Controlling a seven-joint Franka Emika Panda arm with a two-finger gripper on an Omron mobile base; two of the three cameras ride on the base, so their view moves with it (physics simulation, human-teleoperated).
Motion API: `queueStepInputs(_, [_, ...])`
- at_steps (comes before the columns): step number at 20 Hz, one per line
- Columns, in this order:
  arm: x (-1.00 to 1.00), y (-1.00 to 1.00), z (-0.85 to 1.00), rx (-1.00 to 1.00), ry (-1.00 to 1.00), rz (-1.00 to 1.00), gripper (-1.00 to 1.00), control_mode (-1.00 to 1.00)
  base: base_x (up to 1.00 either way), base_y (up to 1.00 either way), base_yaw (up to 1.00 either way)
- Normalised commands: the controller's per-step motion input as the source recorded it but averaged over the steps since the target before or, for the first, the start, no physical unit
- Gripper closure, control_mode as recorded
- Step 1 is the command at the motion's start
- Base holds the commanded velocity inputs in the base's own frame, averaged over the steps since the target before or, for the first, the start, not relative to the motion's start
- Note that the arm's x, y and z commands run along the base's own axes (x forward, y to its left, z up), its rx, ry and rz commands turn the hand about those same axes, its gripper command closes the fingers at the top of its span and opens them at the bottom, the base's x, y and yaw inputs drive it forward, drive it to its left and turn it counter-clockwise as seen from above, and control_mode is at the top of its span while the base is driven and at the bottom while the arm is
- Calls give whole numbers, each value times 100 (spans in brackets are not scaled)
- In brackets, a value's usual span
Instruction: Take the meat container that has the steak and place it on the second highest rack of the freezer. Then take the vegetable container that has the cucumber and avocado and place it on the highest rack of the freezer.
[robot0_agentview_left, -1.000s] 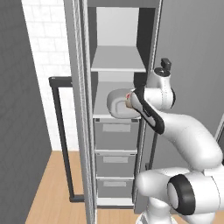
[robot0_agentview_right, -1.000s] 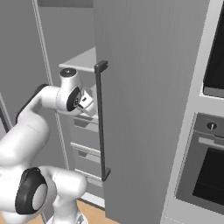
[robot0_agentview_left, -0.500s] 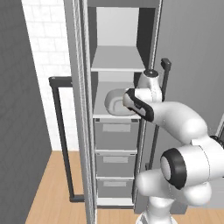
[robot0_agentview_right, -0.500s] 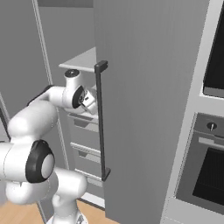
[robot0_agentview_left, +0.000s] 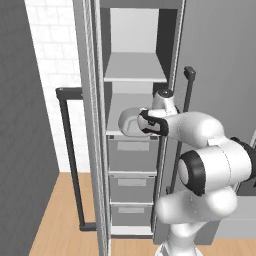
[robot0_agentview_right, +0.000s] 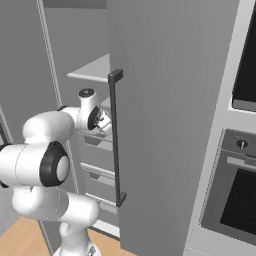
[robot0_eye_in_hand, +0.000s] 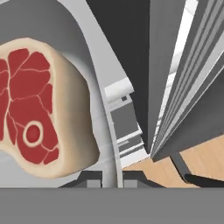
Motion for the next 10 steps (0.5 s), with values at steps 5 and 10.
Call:
queueStepInputs(5, [18, 20, -17, 0, -4, -2, 100, -100, 0, 0, 0])
queueStepInputs(10, [28, 7, 0, 0, 0, -2, 100, -100, 0, 0, 0])
